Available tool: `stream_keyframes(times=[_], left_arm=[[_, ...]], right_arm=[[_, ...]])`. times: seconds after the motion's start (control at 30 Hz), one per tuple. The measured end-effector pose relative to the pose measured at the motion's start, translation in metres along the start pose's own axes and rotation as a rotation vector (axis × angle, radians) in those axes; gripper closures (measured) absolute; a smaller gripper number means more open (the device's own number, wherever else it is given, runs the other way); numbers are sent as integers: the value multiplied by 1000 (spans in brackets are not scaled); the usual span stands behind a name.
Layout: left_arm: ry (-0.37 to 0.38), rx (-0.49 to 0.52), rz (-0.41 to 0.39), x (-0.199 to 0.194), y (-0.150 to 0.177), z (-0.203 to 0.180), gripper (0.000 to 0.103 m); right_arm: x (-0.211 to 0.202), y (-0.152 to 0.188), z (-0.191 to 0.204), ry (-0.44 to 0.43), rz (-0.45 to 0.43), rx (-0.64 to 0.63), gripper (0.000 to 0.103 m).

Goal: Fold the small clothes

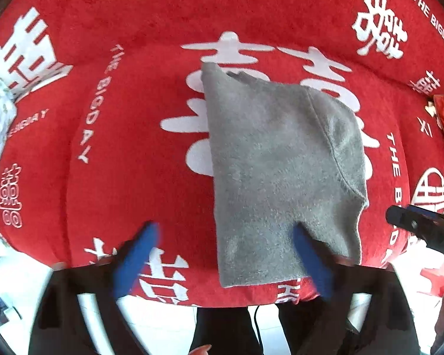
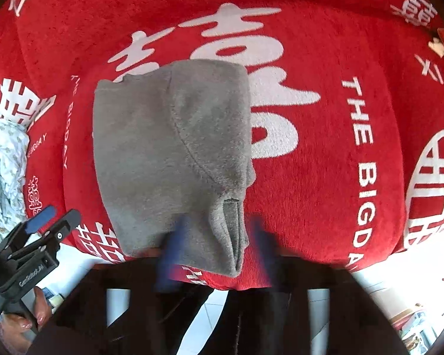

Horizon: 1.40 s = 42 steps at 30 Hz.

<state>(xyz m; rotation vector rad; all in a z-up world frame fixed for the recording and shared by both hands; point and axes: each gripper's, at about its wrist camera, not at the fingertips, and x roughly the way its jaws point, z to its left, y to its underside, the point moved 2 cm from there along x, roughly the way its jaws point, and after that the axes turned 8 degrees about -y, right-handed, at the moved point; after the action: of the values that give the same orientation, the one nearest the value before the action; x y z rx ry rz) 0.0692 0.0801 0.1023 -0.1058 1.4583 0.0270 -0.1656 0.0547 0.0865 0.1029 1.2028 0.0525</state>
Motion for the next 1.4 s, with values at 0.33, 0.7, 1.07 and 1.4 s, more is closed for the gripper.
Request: stream_keyframes(times=[0.33,0.7,1.07,1.4], left_arm=[[-84,35,-13,-14,-3,5,1],[-112,32,-12,-17,0,5,1],[-121,8,4,-19,-2,9,1],[-131,25,1,-22,-1,8,1]], right_arm=[[-16,1,34,138,-110,-117,0],[-21,-1,43,166,-117,-106,0],[-25,0,43,173,-126,-94,0],[-31,-1,43,183,-140,-88,0]])
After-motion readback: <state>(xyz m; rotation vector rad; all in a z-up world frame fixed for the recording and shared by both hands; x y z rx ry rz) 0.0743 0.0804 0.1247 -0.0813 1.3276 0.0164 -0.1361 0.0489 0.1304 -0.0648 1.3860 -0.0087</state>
